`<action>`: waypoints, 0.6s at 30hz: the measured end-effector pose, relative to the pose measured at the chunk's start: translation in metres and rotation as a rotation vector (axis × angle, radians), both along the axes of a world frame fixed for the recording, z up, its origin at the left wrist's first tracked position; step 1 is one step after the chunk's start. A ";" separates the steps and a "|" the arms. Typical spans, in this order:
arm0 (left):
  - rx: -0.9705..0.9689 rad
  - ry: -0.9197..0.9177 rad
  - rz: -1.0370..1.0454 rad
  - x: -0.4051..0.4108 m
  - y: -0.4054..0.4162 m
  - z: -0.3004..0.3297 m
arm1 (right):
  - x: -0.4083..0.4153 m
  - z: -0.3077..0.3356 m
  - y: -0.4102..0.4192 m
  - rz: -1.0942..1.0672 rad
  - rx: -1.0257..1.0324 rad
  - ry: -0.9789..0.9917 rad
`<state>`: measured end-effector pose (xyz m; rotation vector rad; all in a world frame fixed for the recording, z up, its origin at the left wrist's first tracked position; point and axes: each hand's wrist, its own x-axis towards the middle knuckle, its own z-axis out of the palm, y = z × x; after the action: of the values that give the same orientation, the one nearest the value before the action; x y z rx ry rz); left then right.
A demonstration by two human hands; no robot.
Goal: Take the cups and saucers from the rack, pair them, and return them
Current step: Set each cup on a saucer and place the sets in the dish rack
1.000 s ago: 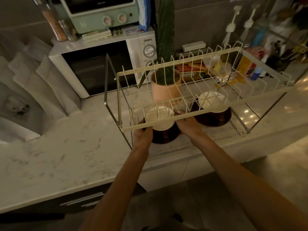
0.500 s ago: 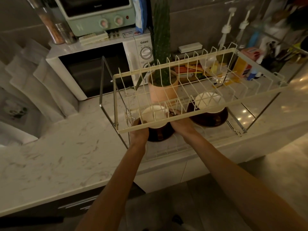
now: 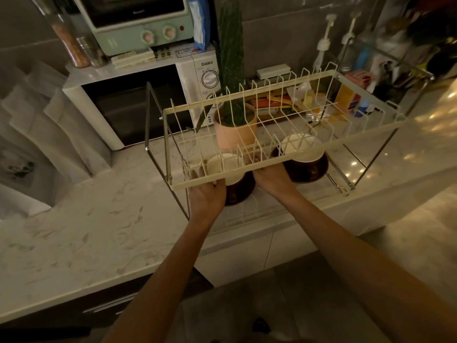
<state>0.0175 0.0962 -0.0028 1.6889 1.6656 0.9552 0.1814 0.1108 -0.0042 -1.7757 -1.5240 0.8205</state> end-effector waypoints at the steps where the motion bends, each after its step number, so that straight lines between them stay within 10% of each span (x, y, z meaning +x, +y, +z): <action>1: 0.041 0.062 -0.019 0.002 -0.002 0.003 | 0.003 0.005 -0.003 -0.041 0.012 -0.041; 10: 0.375 0.162 -0.255 0.060 -0.029 0.021 | 0.057 0.017 -0.032 -0.112 0.286 -0.461; 18: 0.047 -0.110 -0.250 0.119 -0.023 0.011 | 0.107 0.003 -0.032 -0.354 0.249 -0.319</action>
<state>0.1367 0.0736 0.0080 1.7904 1.3341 0.9527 0.2888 0.0792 -0.0014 -1.9696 -1.3710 0.1720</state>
